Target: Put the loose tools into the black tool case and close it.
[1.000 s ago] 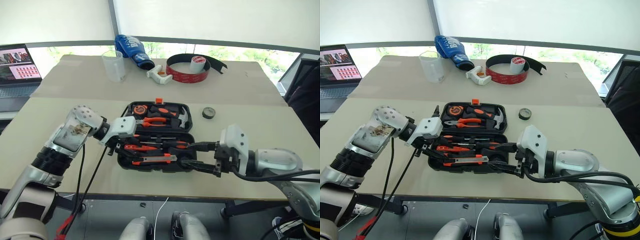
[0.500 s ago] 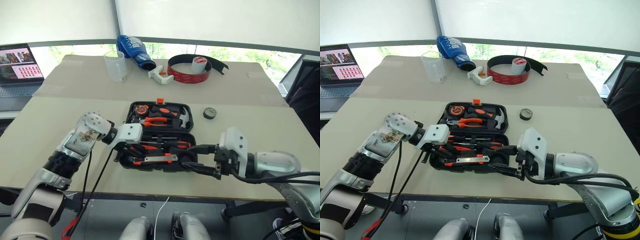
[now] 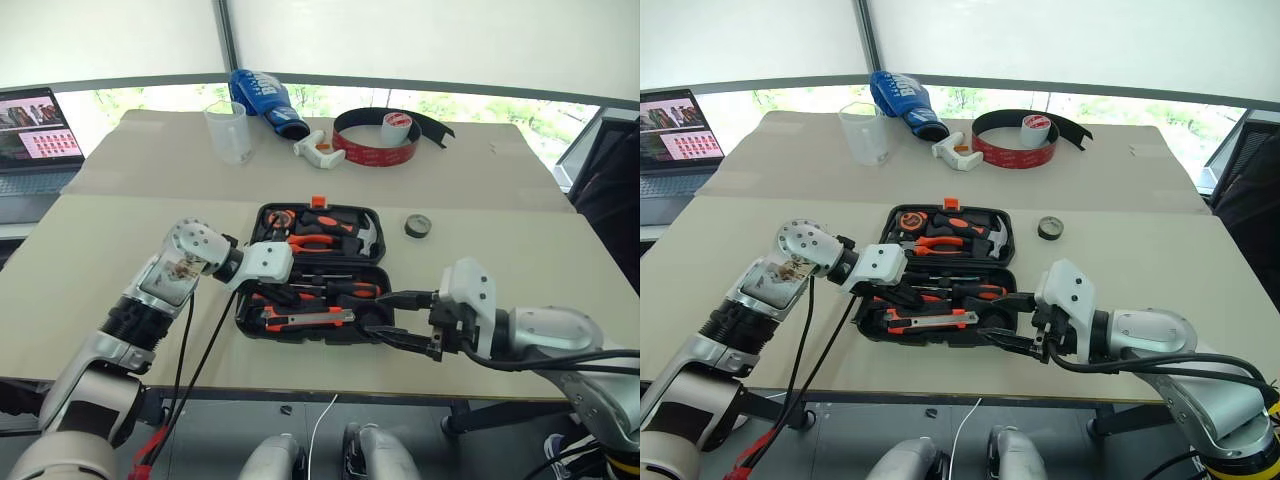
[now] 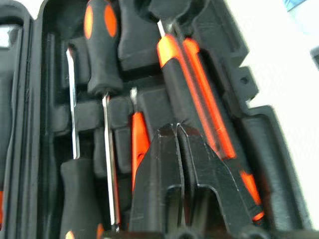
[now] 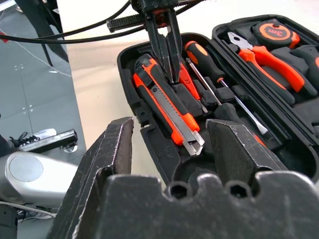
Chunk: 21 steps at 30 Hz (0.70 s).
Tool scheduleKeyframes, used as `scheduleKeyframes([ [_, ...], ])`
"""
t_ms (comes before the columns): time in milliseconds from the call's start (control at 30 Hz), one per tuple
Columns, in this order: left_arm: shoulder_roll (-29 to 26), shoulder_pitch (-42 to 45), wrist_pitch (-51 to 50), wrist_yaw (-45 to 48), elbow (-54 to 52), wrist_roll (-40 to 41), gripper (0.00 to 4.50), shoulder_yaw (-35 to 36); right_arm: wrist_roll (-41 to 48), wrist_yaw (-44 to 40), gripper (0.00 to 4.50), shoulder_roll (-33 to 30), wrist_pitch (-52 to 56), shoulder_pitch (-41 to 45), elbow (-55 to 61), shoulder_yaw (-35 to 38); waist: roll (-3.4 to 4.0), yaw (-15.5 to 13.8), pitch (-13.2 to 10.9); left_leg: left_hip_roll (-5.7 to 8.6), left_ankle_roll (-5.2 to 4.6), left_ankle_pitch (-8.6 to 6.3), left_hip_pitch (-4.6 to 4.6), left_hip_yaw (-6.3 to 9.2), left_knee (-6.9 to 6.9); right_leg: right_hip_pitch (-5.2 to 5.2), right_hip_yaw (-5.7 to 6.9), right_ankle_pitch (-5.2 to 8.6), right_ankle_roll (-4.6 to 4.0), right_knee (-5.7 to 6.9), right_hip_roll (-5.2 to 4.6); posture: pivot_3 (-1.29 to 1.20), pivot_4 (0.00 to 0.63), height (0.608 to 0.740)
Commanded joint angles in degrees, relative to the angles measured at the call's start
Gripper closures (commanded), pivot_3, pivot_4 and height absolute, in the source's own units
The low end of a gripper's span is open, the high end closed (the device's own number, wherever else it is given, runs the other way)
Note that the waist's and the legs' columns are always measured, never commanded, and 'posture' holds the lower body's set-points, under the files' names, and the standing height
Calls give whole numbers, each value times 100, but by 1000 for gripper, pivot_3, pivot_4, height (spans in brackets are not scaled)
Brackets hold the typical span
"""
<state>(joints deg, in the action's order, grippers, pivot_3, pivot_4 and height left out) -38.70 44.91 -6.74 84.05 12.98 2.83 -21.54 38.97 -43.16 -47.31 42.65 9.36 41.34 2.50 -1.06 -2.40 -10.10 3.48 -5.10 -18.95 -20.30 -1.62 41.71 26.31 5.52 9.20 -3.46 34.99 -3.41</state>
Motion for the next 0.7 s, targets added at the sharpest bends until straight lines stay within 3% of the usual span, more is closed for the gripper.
scheduleKeyframes([
  [33, -78, 45, -359, 268, -408, 382, 4387, 223, 28, 35, 1203, -58, -89, -10, 211, 225, 0, 0, 0, 0, 0, 0, 0, 0, 0, 0, 0, 0, 0, 0, 0, 0, 150, 730],
  [367, -162, -147, -471, 350, -914, 429, 4387, 118, 79, 76, 1203, -97, -17, -39, 292, 270, 0, 2, 0, 0, 0, 0, 0, 0, 0, -1, -1, 0, 1, 0, 0, 0, 150, 730],
  [567, -256, -206, 226, 103, -511, -318, 4387, -239, 135, 161, 1203, -102, 31, -28, 329, 294, 0, 5, 0, 0, 1, 0, 2, 0, 0, 0, 0, 0, 0, 0, 0, 0, 150, 730],
  [700, -321, -302, 392, 228, -451, -399, 4387, -318, 174, 226, 1203, -97, 58, -34, 360, 296, 1, -24, 1, 0, 1, 0, 4, 1, 1, -6, -2, 0, 1, -2, -1, 0, 150, 730],
])
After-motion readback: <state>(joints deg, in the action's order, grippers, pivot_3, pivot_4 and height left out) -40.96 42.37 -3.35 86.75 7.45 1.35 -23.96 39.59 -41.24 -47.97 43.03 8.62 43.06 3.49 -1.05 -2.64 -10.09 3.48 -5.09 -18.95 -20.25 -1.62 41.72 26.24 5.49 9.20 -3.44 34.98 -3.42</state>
